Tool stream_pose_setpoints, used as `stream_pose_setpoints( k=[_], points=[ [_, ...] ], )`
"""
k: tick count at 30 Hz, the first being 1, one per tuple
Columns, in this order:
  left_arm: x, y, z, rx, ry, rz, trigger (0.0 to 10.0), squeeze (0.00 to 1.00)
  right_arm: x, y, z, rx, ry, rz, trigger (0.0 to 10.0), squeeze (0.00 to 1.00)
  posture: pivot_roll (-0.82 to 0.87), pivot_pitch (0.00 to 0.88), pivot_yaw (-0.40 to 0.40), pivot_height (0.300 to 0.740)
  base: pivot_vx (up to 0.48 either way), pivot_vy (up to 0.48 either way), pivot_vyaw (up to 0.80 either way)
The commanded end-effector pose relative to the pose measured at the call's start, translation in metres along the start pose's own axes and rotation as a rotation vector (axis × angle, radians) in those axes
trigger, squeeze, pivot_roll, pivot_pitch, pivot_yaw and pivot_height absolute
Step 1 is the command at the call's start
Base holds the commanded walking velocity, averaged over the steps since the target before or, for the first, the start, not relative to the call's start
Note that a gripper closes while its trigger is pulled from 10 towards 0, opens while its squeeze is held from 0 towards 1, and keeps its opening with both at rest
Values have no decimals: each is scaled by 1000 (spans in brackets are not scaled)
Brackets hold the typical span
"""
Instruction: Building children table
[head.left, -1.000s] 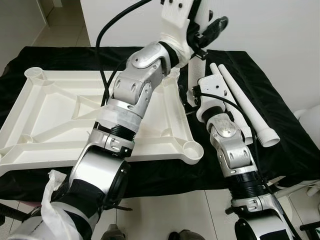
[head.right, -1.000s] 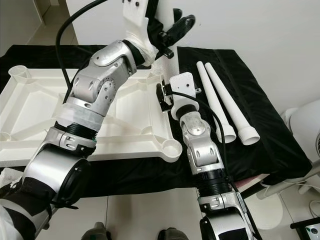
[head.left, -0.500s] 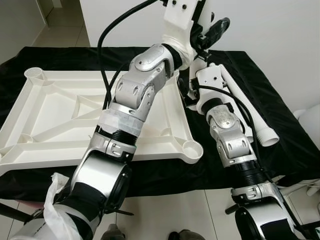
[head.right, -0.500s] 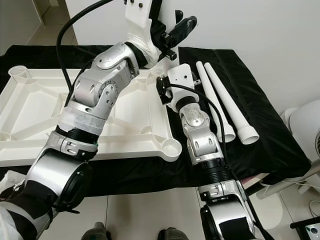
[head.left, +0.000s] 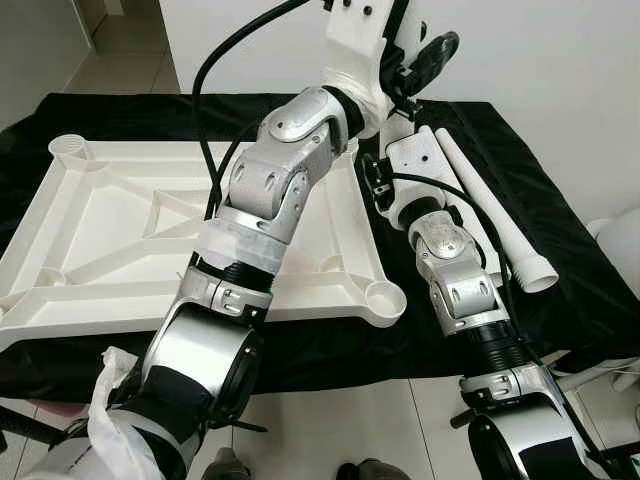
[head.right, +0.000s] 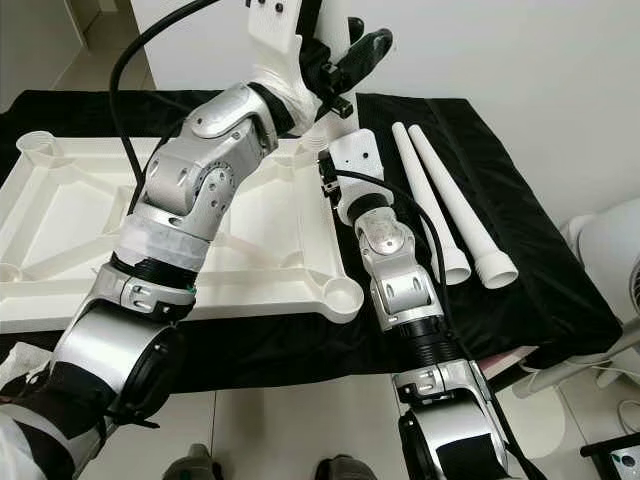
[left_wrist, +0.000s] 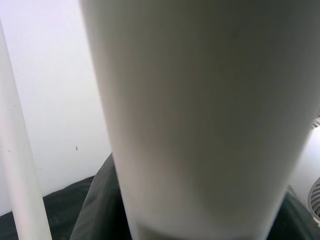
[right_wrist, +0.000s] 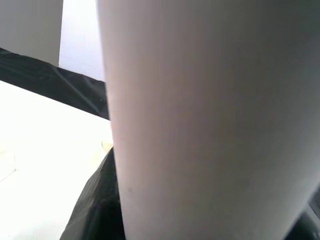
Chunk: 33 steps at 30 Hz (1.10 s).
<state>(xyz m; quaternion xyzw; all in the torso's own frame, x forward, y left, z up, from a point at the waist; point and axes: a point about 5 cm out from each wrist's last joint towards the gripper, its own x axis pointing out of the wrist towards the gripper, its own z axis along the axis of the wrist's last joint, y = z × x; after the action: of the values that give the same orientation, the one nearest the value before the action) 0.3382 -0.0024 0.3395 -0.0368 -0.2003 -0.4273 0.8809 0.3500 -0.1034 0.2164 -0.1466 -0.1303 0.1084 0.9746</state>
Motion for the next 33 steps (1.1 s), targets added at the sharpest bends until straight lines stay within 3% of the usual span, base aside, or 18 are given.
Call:
stream_pose_setpoints(
  k=[1,3,4,5,6,9,10,17,18,19,33],
  points=[
    [2,-6,4,15,-4,-21,10000,0,-1,-2,-8,10,44,-19,0,0,20,0,-43,740,0,0,0],
    [2,-7,4,17,-1,-19,10000,0,-1,-2,-9,6,45,-28,0,0,19,0,-41,740,0,0,0],
    [2,-6,4,17,4,-16,10000,0,-1,-3,-9,14,43,-33,1373,0,20,0,-41,740,0,0,0],
    [2,-6,4,17,4,-16,10000,0,-1,-3,-9,14,43,-33,1373,0,20,0,-41,740,0,0,0],
    [2,-7,3,13,12,-21,10000,0,0,-2,-6,65,31,-36,10000,0,20,0,-42,740,0,0,0],
    [2,-8,2,-8,10,-28,10000,0,0,-1,-6,92,34,-38,10000,0,16,0,-40,740,0,0,0],
    [1,-9,2,-31,5,-44,10000,1000,0,-1,-5,118,33,-44,10000,0,13,0,-41,740,0,0,0],
    [0,-9,1,-38,2,-44,10000,1000,-1,0,-2,183,28,-59,10000,0,3,0,-42,740,0,0,0],
    [1,-9,1,-42,1,-43,10000,890,-1,0,-2,187,30,-61,10000,0,0,0,-42,740,0,0,0],
    [0,-10,2,-52,-6,-55,10000,0,-2,0,-2,190,30,-62,10000,0,-8,0,-45,740,0,0,0],
    [-1,10,7,-66,-22,-15,10000,0,-6,-18,-2,236,23,-157,10000,0,-27,0,-18,740,0,0,0]
  ],
)
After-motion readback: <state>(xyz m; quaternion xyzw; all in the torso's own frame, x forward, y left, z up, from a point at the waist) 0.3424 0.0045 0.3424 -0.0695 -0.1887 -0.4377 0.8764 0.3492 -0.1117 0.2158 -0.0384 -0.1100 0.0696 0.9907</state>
